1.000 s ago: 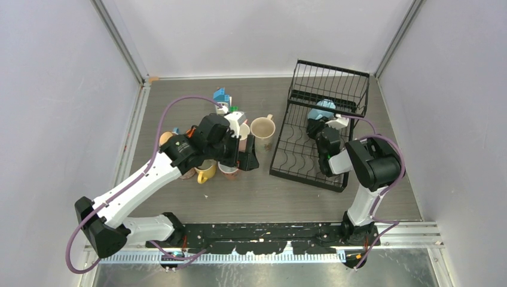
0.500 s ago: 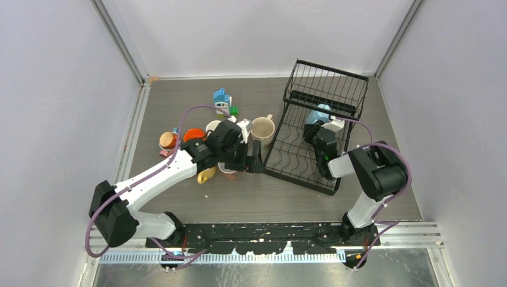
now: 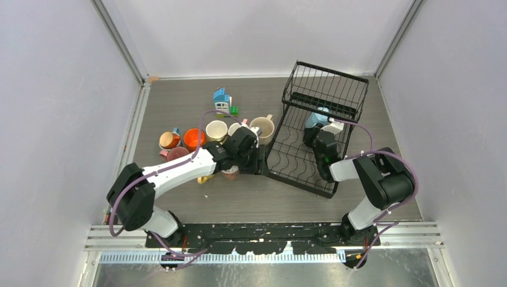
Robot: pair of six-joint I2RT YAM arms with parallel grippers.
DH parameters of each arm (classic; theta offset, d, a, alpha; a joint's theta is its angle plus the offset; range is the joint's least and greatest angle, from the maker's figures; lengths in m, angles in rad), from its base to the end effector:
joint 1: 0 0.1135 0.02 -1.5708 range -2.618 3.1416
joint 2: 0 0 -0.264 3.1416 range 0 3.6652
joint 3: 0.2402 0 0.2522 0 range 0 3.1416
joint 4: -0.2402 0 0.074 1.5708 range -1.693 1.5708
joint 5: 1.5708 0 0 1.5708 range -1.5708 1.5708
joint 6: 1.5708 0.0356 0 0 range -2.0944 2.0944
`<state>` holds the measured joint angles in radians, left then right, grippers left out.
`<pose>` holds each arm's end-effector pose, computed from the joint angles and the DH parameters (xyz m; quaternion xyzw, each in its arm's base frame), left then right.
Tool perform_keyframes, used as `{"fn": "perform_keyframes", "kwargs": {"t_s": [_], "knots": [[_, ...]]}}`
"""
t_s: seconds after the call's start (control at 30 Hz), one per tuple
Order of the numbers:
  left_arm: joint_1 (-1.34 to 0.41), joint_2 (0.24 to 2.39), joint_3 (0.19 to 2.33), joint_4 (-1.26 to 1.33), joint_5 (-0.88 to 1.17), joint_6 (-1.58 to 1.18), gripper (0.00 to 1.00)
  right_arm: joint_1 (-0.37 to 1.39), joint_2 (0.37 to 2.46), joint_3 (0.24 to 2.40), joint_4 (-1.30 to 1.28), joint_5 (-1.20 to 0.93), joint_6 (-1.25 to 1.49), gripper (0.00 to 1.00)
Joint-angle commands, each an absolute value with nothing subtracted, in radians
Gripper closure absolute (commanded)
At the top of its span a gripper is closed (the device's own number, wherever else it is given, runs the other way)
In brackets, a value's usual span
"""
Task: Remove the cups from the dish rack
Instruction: Move the cup to the dish rack.
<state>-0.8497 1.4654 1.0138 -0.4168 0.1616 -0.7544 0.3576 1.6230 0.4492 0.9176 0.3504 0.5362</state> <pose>0.1999 -0.2361 0.2398 0.0723 0.9335 -0.2992 0.1839 0.2738 0.0893 0.1472 0.1756 0.7669 0.1356 0.6022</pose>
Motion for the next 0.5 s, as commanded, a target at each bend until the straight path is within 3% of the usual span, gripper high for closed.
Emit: {"fn": "perform_keyframes", "kwargs": {"t_s": [0.0, 0.47], "knots": [[-0.870, 1.487, 1.002, -0.341, 0.104, -0.794, 0.50, 0.380, 1.549, 0.448, 0.853, 0.409, 0.410, 0.90], [-0.894, 1.581, 0.975, -0.227, -0.031, -0.934, 0.62, 0.406, 1.514, 0.410, 0.842, 0.380, 0.423, 0.90]]}}
